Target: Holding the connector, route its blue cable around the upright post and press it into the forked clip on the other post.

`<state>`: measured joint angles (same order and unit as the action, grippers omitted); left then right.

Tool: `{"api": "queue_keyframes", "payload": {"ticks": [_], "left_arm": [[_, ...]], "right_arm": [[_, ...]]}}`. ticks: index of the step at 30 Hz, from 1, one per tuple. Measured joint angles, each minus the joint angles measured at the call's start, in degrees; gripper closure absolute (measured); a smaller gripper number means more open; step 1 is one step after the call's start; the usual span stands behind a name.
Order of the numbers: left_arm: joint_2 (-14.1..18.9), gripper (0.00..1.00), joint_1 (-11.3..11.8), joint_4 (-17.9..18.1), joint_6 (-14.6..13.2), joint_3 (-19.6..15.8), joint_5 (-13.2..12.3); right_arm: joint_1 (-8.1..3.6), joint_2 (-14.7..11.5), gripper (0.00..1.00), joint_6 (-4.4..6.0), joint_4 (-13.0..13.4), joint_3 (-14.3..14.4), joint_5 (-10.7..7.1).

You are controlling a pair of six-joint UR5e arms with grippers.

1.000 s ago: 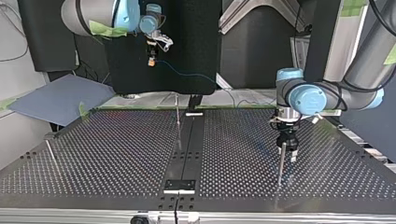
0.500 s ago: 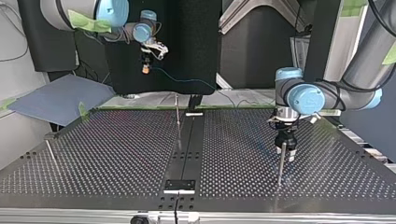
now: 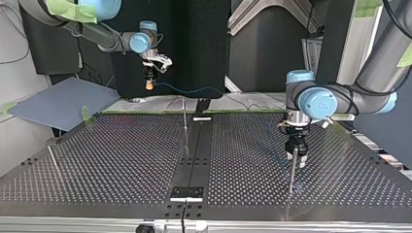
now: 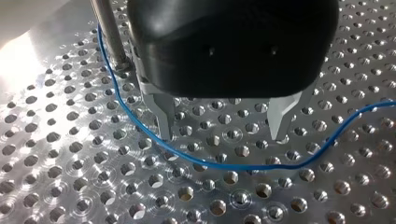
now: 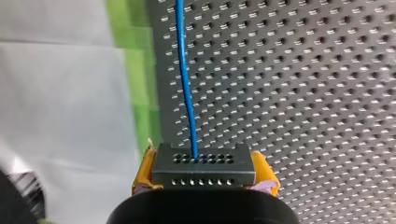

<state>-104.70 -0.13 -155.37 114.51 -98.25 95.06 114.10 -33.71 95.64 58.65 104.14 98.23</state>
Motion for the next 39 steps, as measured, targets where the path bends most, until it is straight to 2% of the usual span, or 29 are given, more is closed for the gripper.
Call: {"api": "queue_keyframes", "payload": {"ticks": [5, 11, 17, 21, 29, 33, 39], "left_arm": [[0.0, 0.0, -0.05, 0.04, 0.01, 0.0, -0.01], [0.0, 0.0, -0.06, 0.01, 0.01, 0.0, 0.13], [0.0, 0.0, -0.06, 0.0, 0.04, 0.0, 0.12], [0.0, 0.0, -0.06, -0.02, 0.2, 0.0, 0.03], [0.01, 0.0, -0.06, -0.19, 0.62, 0.0, -0.01], [0.02, 0.0, -0.06, -0.34, 0.69, 0.0, -0.01], [0.01, 0.0, -0.06, -0.38, 0.71, -0.01, 0.09]], "right_arm": [[-0.54, -2.27, 1.0, -0.04, 0.11, -0.01, -1.86], [-0.3, -5.32, 1.0, -0.64, 0.01, 0.73, -3.55], [-0.19, -8.14, 1.0, -0.74, 1.92, 2.53, -3.81], [-0.48, -10.27, 1.0, -0.51, 2.17, 2.84, -3.76], [-0.76, -14.33, 1.0, -0.62, 3.18, 4.17, -2.82], [-0.83, -14.03, 1.0, -0.76, 3.89, 4.61, -2.54], [-0.52, -11.82, 1.0, -1.01, 5.42, 4.71, -2.44]]}}
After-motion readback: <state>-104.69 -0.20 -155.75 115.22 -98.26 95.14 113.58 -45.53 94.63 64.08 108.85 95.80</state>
